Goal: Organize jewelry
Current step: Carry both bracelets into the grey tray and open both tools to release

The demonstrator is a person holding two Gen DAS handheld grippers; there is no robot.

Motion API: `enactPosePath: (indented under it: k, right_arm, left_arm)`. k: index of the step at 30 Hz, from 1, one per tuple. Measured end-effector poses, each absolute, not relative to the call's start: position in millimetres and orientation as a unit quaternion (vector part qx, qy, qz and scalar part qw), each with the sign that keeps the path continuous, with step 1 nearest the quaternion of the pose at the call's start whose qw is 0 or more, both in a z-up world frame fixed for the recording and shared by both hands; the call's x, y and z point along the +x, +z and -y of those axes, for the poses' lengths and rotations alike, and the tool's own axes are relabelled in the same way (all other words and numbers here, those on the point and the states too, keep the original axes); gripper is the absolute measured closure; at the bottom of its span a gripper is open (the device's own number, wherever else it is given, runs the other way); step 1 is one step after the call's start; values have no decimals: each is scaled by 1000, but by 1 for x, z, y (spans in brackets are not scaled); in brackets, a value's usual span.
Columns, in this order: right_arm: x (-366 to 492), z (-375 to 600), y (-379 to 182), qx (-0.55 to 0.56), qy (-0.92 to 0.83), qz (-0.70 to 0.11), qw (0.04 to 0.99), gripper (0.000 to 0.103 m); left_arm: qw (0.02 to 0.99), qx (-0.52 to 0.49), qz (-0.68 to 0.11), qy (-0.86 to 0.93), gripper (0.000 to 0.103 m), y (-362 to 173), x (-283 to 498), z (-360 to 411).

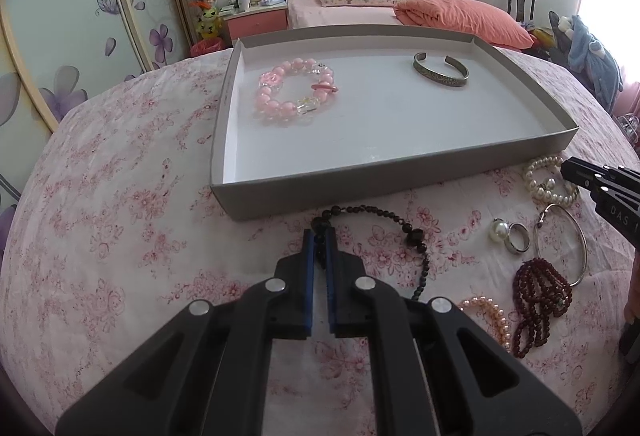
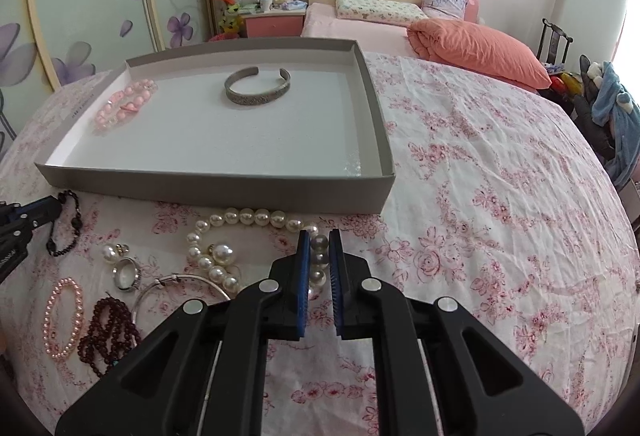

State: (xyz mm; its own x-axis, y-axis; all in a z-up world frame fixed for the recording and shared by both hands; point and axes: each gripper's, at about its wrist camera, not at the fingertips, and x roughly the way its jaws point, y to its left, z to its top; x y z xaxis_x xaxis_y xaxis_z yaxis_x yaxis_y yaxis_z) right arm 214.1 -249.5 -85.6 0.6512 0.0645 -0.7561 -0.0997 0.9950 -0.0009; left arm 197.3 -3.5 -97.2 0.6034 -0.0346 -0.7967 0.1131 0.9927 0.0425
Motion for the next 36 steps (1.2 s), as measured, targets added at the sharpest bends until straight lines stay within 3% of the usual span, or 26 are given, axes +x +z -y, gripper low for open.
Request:
enactPosePath:
  k: [13, 36]
  right_arm:
    - [198, 229, -44, 4, 126, -351, 928, 93]
    - [165, 227, 4, 46, 164, -266, 949, 93]
  left_arm:
    - [900, 8, -431, -63, 97, -83, 192, -4]
    - [942, -52, -315, -106, 97, -5, 154, -7]
